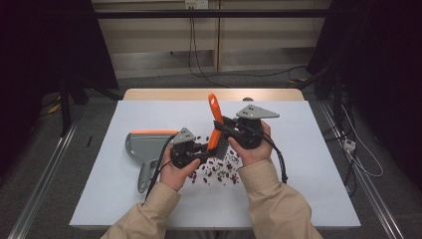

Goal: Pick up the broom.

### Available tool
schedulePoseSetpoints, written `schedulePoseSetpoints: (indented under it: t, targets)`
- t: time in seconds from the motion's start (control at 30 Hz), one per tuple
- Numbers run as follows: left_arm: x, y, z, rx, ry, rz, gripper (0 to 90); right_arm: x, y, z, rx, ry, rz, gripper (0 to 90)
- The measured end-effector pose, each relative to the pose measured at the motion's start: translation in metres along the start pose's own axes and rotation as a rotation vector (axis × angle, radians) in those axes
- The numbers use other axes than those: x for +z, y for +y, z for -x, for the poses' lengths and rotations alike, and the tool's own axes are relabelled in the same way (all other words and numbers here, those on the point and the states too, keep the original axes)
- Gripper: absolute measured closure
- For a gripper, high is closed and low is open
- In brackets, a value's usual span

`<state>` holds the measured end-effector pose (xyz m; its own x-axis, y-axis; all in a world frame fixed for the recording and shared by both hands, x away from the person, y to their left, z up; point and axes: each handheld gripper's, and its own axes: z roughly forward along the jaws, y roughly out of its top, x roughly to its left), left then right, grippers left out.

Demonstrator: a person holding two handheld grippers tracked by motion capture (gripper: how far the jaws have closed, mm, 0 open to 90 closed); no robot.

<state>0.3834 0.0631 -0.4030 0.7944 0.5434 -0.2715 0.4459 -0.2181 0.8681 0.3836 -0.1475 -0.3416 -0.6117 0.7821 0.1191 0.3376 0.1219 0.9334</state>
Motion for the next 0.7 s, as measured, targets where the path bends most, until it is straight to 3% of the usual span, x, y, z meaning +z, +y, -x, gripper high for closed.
schedulePoseSetpoints:
  t: [0.1, 0.37, 0.47, 0.5, 0.53, 0.63, 0.7]
  targets:
    - [0.000, 0.000, 0.000, 0.002, -0.005, -0.002, 70.0, 0.000, -0.001, 0.001, 0.002, 0.007, 0.005, 70.8]
    - [-0.001, -0.002, 0.002, 0.008, 0.034, -0.019, 70.9, 0.005, -0.005, 0.003, 0.038, 0.029, 0.003, 69.7]
    - [-0.002, -0.002, 0.003, 0.014, 0.055, -0.013, 70.9, 0.006, -0.005, 0.003, 0.047, 0.029, 0.009, 60.8]
    - [-0.003, -0.002, 0.003, 0.011, 0.063, -0.006, 71.0, 0.005, -0.005, 0.002, 0.035, -0.005, 0.014, 49.4]
    - [-0.004, -0.002, 0.002, 0.010, 0.072, 0.001, 71.0, 0.005, -0.005, 0.002, 0.035, -0.005, 0.014, 49.4]
    - [-0.006, -0.002, 0.000, -0.002, 0.095, 0.022, 71.0, 0.004, -0.009, 0.001, 0.053, -0.049, 0.037, 34.4]
    - [-0.007, -0.002, 0.000, -0.007, 0.109, 0.032, 70.9, 0.004, -0.010, 0.000, 0.057, -0.051, 0.039, 31.7]
